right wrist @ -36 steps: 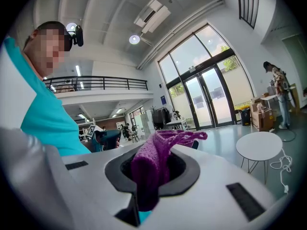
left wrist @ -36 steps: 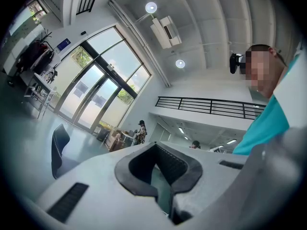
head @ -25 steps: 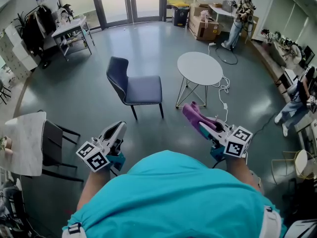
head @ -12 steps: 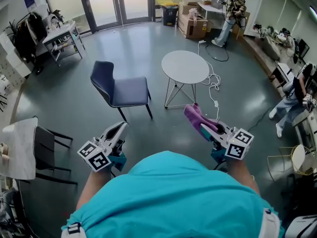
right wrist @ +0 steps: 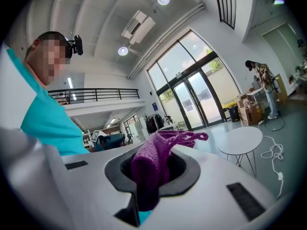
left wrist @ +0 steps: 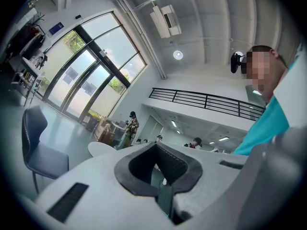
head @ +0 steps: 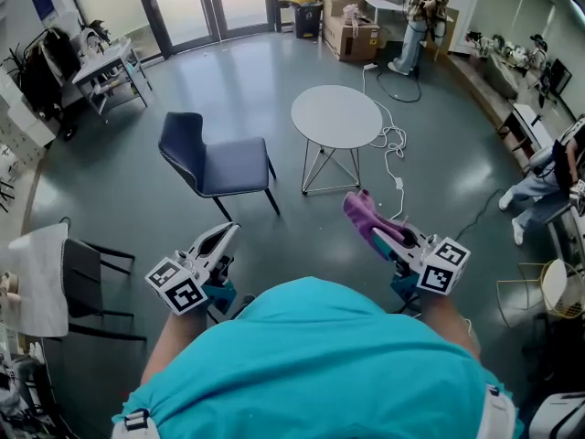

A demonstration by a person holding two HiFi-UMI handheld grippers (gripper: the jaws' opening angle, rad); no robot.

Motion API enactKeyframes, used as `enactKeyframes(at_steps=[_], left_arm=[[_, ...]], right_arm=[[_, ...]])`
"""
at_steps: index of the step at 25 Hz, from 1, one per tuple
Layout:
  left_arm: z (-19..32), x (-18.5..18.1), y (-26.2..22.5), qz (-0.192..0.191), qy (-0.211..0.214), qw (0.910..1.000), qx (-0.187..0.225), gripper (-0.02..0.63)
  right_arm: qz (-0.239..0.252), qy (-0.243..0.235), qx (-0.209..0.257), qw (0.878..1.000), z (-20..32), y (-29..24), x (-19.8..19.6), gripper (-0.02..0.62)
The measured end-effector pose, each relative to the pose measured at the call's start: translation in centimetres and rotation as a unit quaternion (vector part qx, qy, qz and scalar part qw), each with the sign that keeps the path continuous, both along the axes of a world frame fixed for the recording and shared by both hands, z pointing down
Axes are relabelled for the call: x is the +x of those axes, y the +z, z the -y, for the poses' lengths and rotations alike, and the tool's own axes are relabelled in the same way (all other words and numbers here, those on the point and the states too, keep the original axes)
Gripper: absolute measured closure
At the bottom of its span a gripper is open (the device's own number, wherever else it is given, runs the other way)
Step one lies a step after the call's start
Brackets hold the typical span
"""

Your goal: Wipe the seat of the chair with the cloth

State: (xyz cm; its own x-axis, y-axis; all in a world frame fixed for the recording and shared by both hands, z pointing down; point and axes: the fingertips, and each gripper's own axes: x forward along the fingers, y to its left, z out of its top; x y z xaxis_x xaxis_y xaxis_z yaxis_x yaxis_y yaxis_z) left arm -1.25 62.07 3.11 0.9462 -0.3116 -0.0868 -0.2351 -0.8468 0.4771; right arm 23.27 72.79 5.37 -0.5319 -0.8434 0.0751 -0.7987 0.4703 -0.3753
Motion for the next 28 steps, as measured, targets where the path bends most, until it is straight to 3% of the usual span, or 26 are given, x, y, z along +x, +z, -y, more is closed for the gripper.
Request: enactKeyframes(at_steps=[5,14,22,28], left_arm=[[3.8,-0.1,0.4,-0.005,0.011,0.9999,-0.004,0.603],[16.5,-4.8,-0.5,-0.027,0.043,0.9986,-0.01,0.603],[28.5,-11.6,-1.0,-0.036,0.04,0.9985,0.001,0.603],[34.2,-16.4,-0.1,-0.039,0.016,0.999,-0.013,0.603]], right_arm=[[-0.005,0.003,-0.006,1.0,3.7,0.2,-0.8,0.546],[-0.021,0.033,-0.013,0.999,14.6,-1.6,-6.5,0.545],[-0.03,0.022,-0.015,0.999,27.0,-2.4,-14.1,0.546],[-0.037,0.003,-0.026,0.999,33.8,-2.5,-17.9,0.546]])
